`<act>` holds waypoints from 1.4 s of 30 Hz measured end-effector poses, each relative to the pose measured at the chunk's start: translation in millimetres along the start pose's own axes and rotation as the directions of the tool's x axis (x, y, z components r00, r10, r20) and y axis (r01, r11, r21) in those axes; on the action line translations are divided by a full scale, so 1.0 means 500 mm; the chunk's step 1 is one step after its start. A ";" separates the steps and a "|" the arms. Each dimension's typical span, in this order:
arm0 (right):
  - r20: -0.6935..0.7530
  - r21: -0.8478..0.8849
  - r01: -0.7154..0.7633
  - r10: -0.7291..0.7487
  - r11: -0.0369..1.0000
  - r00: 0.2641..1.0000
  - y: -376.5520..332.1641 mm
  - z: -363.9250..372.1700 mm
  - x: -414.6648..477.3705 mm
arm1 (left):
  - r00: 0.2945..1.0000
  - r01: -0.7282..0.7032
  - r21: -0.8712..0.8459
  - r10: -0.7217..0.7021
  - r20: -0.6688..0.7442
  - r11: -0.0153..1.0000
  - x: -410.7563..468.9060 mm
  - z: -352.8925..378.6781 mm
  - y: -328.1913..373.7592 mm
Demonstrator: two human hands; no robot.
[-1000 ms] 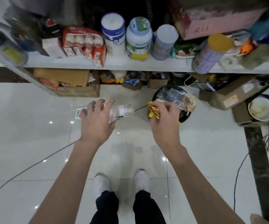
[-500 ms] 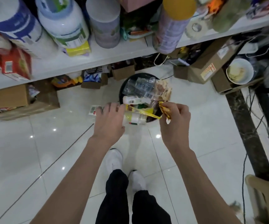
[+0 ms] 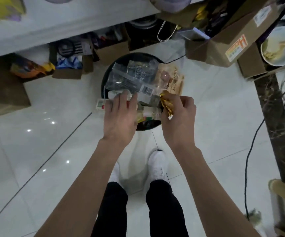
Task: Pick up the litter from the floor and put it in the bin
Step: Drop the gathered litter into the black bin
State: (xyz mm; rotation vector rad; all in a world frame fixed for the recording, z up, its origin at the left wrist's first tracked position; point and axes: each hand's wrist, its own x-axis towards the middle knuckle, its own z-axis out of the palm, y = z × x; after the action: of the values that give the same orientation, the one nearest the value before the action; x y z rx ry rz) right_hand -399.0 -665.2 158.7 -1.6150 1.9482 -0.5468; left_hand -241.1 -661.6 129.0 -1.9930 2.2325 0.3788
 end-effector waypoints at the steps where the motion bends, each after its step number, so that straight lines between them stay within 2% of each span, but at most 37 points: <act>1: 0.004 0.001 -0.001 0.001 1.000 1.000 0.015 0.011 0.010 | 1.000 0.016 -0.012 -0.016 -0.005 1.000 0.008 0.014 0.005; 5: 0.047 0.001 -0.025 0.025 1.000 0.999 0.062 0.053 0.041 | 0.999 0.048 -0.063 -0.048 -0.006 0.997 0.029 0.062 0.012; 14: 0.073 0.092 -0.065 0.059 0.994 0.996 0.122 0.086 0.068 | 0.995 -0.098 -0.065 0.099 0.013 0.993 0.050 0.080 0.022; 17: 0.096 0.118 -0.082 0.071 0.990 0.993 0.125 0.086 0.066 | 0.983 -0.182 -0.161 0.176 -0.051 0.970 0.048 0.076 0.026; 21: 0.105 0.157 -0.084 0.068 0.984 0.992 0.111 0.087 0.065 | 0.974 -0.205 -0.317 0.161 -0.162 0.926 0.043 0.061 0.031; 23: 0.114 0.170 -0.074 0.055 0.983 0.992 0.100 0.084 0.062 | 0.973 -0.190 -0.284 0.141 -0.183 0.940 0.043 0.051 0.026; 28: 0.148 0.214 -0.101 0.070 0.971 0.987 0.077 0.074 0.043 | 0.988 -0.118 -0.227 0.091 -0.129 0.967 0.041 0.026 0.006; 34: 0.188 0.316 -0.135 0.077 0.939 0.979 0.053 0.071 0.034 | 0.990 -0.098 -0.218 0.072 -0.123 0.971 0.033 0.003 -0.017; 38: 0.132 0.259 -0.119 0.087 0.958 0.987 0.056 0.069 0.029 | 0.990 -0.091 -0.202 0.067 -0.124 0.975 0.027 0.000 -0.027; 42: 0.158 0.159 -0.145 0.119 0.977 0.980 0.071 0.065 0.021 | 0.989 -0.089 -0.200 0.062 -0.133 0.976 0.022 -0.001 -0.030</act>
State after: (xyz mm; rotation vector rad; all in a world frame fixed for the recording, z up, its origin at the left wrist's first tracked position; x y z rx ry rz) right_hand -406.2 -667.2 110.1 -1.3699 1.8315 -0.5093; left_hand -227.4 -673.9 125.3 -2.0887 2.4425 0.5261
